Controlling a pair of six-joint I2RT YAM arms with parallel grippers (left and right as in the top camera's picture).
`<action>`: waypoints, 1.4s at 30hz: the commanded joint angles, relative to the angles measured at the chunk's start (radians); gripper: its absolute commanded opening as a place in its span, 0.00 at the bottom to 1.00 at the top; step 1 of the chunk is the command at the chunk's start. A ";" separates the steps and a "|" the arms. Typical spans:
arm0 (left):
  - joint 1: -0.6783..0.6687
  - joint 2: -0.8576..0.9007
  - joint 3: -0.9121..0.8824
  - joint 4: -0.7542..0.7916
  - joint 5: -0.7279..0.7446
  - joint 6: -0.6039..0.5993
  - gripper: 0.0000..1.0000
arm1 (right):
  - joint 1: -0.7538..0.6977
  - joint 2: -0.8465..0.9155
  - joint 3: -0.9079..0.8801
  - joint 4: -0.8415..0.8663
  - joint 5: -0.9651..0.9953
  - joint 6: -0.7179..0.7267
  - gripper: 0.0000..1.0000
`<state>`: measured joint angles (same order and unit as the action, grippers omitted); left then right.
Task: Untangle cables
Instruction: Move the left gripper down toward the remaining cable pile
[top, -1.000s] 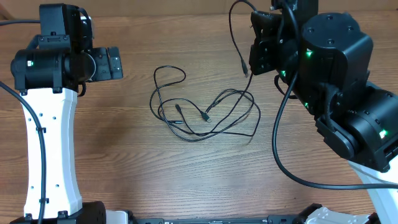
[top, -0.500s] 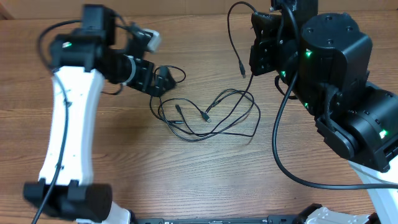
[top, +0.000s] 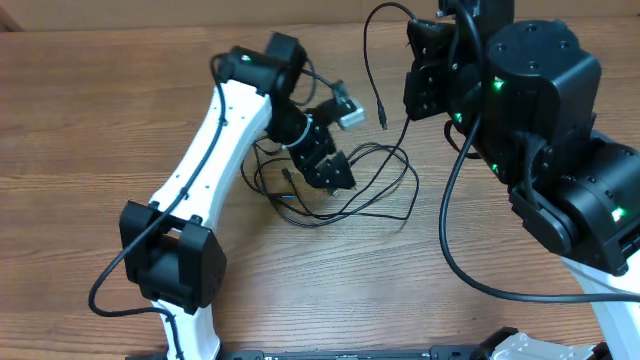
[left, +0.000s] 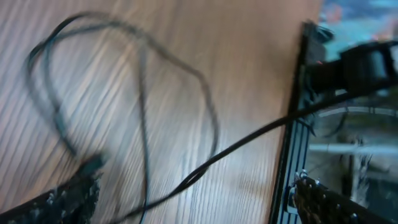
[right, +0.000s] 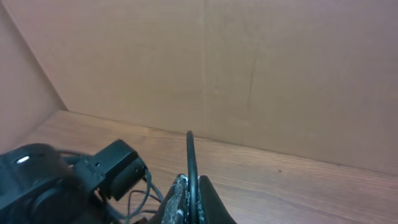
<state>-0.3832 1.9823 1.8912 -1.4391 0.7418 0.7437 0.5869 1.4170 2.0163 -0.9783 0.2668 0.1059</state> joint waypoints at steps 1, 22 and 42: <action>-0.010 -0.008 0.000 -0.019 0.071 0.175 1.00 | -0.036 -0.002 0.027 -0.006 0.003 0.034 0.04; -0.071 -0.008 0.000 0.118 0.177 0.192 1.00 | -0.471 -0.002 0.027 0.121 -0.744 0.431 0.04; -0.076 -0.008 0.000 0.270 0.403 0.192 0.84 | -0.594 -0.002 0.027 0.196 -0.935 0.527 0.04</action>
<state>-0.4553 1.9823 1.8908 -1.1728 1.1015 0.9157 -0.0002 1.4181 2.0163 -0.7925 -0.6426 0.6239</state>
